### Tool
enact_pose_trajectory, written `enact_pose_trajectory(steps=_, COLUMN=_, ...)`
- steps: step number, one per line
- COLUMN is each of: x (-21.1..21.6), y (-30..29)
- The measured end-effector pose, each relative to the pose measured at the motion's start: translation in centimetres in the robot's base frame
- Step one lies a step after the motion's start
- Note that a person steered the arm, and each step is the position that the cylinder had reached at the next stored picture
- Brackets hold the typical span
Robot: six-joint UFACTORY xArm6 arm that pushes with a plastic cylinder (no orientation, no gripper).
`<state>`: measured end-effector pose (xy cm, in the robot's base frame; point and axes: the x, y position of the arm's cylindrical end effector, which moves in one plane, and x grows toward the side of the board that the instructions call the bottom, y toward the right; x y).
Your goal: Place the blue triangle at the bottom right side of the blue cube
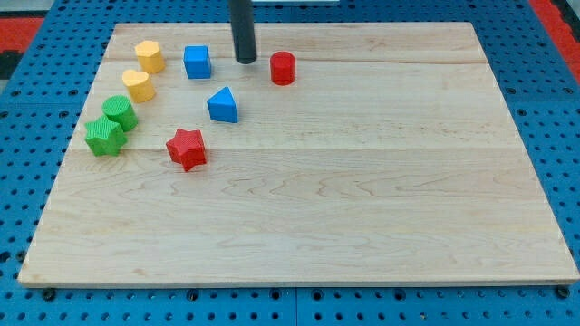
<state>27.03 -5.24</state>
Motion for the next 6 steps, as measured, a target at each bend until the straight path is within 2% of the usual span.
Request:
enact_pose_trajectory(steps=1, x=0.2, y=3.8)
enact_pose_trajectory(steps=2, x=5.2, y=2.0)
enact_pose_trajectory(steps=3, x=6.7, y=2.0)
enact_pose_trajectory(steps=4, x=12.6, y=1.8)
enact_pose_trajectory(steps=5, x=13.7, y=-0.4)
enact_pose_trajectory(steps=6, x=9.8, y=-4.6)
